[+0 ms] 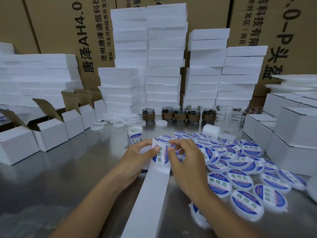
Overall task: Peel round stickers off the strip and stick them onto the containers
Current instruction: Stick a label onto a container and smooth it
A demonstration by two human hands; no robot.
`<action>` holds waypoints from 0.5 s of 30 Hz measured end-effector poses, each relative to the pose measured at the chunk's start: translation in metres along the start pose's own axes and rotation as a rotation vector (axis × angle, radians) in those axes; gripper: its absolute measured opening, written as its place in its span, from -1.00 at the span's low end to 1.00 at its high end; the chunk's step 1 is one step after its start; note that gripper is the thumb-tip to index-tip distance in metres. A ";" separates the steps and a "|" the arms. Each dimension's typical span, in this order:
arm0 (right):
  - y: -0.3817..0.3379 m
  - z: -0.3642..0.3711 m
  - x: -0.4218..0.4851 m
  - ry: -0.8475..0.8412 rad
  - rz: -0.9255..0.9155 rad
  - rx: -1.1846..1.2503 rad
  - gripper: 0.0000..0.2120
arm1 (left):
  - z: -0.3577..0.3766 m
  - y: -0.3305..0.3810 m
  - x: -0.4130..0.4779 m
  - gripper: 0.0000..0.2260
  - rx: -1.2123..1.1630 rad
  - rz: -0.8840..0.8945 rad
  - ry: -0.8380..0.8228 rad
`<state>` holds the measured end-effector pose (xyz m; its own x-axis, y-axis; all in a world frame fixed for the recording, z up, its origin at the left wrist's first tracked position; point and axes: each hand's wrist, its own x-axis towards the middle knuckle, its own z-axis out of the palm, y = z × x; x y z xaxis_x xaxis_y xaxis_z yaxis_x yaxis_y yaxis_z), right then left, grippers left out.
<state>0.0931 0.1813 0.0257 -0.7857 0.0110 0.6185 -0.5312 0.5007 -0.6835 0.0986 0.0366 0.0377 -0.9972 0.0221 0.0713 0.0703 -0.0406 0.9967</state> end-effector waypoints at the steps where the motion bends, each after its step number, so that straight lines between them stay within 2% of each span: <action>1: 0.000 0.000 0.000 -0.010 -0.004 -0.001 -0.84 | 0.000 0.000 0.000 -0.83 0.001 0.004 0.004; 8: 0.002 0.003 0.002 -0.058 0.025 0.024 -0.76 | 0.001 0.000 0.000 -0.70 0.018 0.030 0.005; 15: 0.003 0.000 0.001 -0.060 -0.010 -0.030 -0.77 | -0.001 -0.003 0.002 -0.77 0.011 0.052 0.008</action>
<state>0.0905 0.1832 0.0247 -0.7987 -0.0457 0.6000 -0.5298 0.5263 -0.6651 0.0960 0.0355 0.0352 -0.9923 0.0121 0.1229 0.1225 -0.0308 0.9920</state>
